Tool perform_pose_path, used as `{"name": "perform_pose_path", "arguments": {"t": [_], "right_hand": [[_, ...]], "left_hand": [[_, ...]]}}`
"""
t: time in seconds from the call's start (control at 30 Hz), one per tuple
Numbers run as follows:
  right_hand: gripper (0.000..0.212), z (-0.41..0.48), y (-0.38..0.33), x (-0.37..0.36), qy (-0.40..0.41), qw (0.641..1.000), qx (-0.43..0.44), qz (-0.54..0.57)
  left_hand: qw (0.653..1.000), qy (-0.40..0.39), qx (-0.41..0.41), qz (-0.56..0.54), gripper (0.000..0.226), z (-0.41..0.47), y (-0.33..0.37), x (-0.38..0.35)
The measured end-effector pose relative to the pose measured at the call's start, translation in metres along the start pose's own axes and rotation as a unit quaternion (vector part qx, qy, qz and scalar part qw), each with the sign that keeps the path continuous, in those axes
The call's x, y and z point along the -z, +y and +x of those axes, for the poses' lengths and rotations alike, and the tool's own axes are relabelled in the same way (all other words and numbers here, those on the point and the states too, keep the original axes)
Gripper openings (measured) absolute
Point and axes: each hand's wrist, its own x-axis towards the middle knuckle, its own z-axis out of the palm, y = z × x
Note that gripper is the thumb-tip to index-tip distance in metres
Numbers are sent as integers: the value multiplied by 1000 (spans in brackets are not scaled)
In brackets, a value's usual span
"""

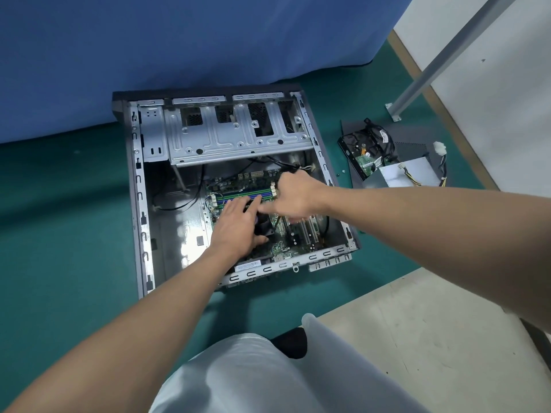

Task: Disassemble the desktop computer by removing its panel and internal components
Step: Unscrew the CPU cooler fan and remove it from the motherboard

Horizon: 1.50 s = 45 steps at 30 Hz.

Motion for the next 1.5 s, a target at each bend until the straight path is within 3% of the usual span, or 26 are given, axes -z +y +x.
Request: {"name": "perform_pose_path", "arguments": {"t": [0.1,0.17,0.23,0.3,0.37,0.47,0.53,0.67,0.77,0.83,0.9,0.97,1.03,1.13,1.2,1.3,1.4,1.5], "right_hand": [[30,3,1,-4,-49,963,-168,205],[23,4,1,-2,-89,960,-179,194],[22,5,-2,-2,-88,984,-123,98],[24,2,-5,-3,-52,995,-40,-76],[27,-4,-3,-5,-27,977,40,-209],[12,-13,3,-5,-6,925,154,-348],[22,-15,12,-10,-3,898,194,-395],[15,-7,20,-10,6,965,132,-227],[41,-2,13,-10,-13,996,66,-56],[49,1,7,-10,12,998,-18,67],[38,3,4,-9,7,983,-112,147],[27,2,3,-5,-49,972,-162,162],[26,4,1,-2,-80,979,-139,129],[29,0,-3,-4,-39,996,-42,-63],[30,-6,-4,-7,-25,981,32,-190],[11,-13,1,-9,-4,934,155,-323],[24,-14,8,-7,9,903,213,-372],[16,-9,13,-6,15,930,204,-307]], "left_hand": [[1000,2,0,3,99,0,0,0],[1000,1,2,3,99,0,-1,0],[1000,0,1,4,100,1,-1,-1],[1000,1,1,5,100,2,0,-2],[1000,1,1,2,99,2,-1,-3],[1000,-1,4,3,100,2,-2,-3],[1000,-6,9,3,101,3,-2,-4],[1000,-8,8,2,100,3,-2,-4],[1000,-5,6,1,100,2,-2,-2],[1000,-1,2,-1,99,2,-2,-2],[1000,1,-2,4,100,2,-1,-2],[1000,-1,-1,9,100,2,-2,-2],[1000,-2,1,10,100,2,-1,-3],[1000,-1,2,9,100,2,-2,-3],[1000,-2,1,10,100,2,-2,-3],[1000,-3,2,8,100,3,-2,-3],[1000,-1,1,6,100,2,-1,-2],[1000,1,1,2,99,1,-2,-2]]}}
